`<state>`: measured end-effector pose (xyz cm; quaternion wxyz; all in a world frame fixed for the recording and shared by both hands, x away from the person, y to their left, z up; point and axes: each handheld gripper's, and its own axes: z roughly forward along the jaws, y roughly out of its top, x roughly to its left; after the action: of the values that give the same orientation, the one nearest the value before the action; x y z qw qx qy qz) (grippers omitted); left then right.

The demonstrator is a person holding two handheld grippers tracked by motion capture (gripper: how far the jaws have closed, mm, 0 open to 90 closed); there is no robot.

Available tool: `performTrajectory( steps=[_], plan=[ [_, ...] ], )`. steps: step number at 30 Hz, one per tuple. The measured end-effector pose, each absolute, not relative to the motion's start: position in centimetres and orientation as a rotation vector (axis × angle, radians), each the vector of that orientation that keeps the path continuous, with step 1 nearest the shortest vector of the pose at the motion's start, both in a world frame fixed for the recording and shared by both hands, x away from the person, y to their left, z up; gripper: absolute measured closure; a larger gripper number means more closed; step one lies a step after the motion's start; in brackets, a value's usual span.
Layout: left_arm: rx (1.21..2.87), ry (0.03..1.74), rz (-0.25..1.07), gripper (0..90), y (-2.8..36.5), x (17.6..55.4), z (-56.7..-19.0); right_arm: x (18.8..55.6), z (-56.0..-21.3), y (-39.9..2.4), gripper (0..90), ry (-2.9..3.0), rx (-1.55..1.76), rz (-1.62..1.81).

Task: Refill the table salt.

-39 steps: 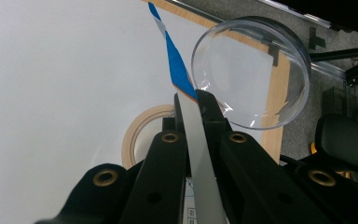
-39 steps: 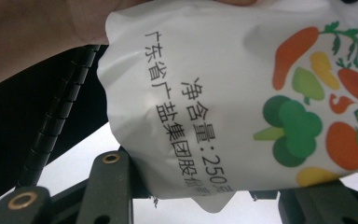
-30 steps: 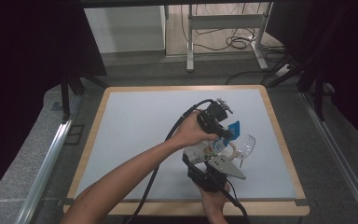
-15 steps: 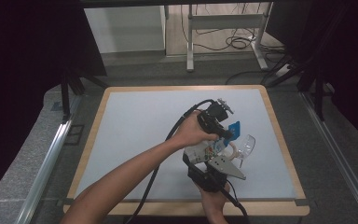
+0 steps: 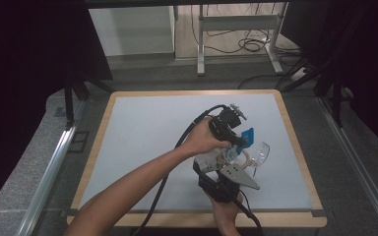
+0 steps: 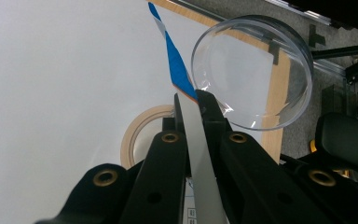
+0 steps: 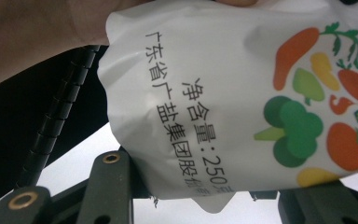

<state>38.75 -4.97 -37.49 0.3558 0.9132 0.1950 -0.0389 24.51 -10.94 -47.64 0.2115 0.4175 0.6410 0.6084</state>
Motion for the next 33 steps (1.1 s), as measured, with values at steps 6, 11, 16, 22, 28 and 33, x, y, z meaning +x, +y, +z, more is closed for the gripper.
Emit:
performTrajectory(
  steps=[6,11,16,22,28,33],
  plan=[
    [2.353,0.503,-0.100,90.0,-4.96,38.67,-37.45,24.45,-47.62,-10.91,54.0,1.777,1.160,1.693],
    [2.354,0.504,-0.102,90.0,-4.94,38.69,-37.48,24.44,-47.63,-10.88,54.0,1.778,1.161,1.692],
    [2.356,0.502,-0.102,90.0,-4.99,38.72,-37.50,24.46,-47.63,-10.92,54.0,1.777,1.162,1.691],
    [2.357,0.503,-0.104,90.0,-5.08,38.69,-37.51,24.42,-47.64,-10.94,54.1,1.773,1.166,1.691],
    [2.356,0.501,-0.103,90.0,-5.05,38.65,-37.49,24.41,-47.65,-10.94,54.0,1.772,1.160,1.688],
    [2.360,0.497,-0.103,90.0,-5.05,38.66,-37.52,24.39,-47.66,-10.93,54.1,1.772,1.159,1.687]
  ],
)
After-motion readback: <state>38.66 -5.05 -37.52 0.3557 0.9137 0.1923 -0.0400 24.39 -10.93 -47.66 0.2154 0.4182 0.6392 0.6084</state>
